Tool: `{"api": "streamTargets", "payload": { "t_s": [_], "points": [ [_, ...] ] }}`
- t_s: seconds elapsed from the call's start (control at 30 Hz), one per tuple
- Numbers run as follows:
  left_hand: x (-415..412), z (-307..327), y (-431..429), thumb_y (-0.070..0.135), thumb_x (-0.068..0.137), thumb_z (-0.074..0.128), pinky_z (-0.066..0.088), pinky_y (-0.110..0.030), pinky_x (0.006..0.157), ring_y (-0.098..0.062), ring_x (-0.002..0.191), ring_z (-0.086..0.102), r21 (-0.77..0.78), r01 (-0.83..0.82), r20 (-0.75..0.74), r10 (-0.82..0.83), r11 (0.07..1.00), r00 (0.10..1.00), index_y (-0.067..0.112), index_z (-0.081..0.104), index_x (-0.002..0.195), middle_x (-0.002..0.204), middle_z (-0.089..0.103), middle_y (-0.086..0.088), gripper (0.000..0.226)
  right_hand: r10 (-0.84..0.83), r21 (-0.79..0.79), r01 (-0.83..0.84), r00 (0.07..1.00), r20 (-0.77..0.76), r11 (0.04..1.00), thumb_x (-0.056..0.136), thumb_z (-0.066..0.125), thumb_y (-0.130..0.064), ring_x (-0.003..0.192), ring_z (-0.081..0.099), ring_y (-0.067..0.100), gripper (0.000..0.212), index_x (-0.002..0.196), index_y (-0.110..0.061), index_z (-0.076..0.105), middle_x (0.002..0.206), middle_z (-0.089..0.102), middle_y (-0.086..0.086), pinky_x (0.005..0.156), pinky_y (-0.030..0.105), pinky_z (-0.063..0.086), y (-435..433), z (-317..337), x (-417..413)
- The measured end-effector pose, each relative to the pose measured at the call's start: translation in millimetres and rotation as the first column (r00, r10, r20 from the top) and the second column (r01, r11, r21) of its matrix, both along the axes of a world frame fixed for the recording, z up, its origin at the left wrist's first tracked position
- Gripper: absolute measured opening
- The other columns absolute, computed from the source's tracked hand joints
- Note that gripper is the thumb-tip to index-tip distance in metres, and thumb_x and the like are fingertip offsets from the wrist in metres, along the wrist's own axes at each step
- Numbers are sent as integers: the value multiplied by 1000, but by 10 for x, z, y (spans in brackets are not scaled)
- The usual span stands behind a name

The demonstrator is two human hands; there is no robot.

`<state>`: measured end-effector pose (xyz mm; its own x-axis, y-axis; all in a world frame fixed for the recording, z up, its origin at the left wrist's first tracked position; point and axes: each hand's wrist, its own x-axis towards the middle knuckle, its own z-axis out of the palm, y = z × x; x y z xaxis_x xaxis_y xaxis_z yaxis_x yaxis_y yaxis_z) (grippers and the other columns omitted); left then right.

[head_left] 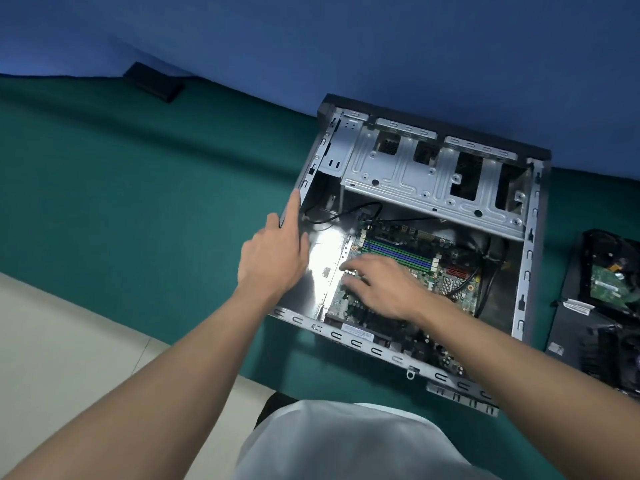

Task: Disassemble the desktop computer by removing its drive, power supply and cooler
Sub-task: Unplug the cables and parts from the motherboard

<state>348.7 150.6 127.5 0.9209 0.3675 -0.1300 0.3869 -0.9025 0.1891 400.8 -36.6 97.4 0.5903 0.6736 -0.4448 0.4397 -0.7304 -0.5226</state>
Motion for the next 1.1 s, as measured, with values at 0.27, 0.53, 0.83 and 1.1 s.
{"api": "streamTargets", "payload": {
  "t_s": [0.27,0.53,0.83,1.1],
  "points": [
    [7,2,-2,28,92,45,32,-37,54,-28,59,40,-3,-6,-14,6,1000,1000,29,1,152,92,42,-8,74,-131,-89,103,904,-406,991,96,56,-29,47,50,4,25,78,-14,66,76,69,6,44,17,42,-132,-118,-28],
    [16,4,-2,28,90,45,32,-36,52,-27,59,40,1,-16,-17,16,1000,1000,29,3,151,86,37,-6,74,-92,-37,85,911,-402,996,94,59,-23,42,43,4,25,76,-7,68,71,68,11,44,15,41,-250,-52,-227],
    [18,1,2,29,91,45,34,-34,50,-26,57,41,-8,-12,-17,12,1000,1000,29,0,150,85,37,-6,74,-339,-89,336,827,-449,938,94,59,-28,44,48,9,22,80,-17,72,69,70,-5,42,19,43,-224,-103,-201],
    [16,8,-3,28,92,46,34,-34,51,-25,58,41,-13,-14,-18,14,1000,1000,29,0,149,86,37,-5,74,-361,120,344,917,171,931,96,54,-23,104,46,9,26,119,-14,62,116,60,1,95,32,38,-36,-280,10]
  ]
}}
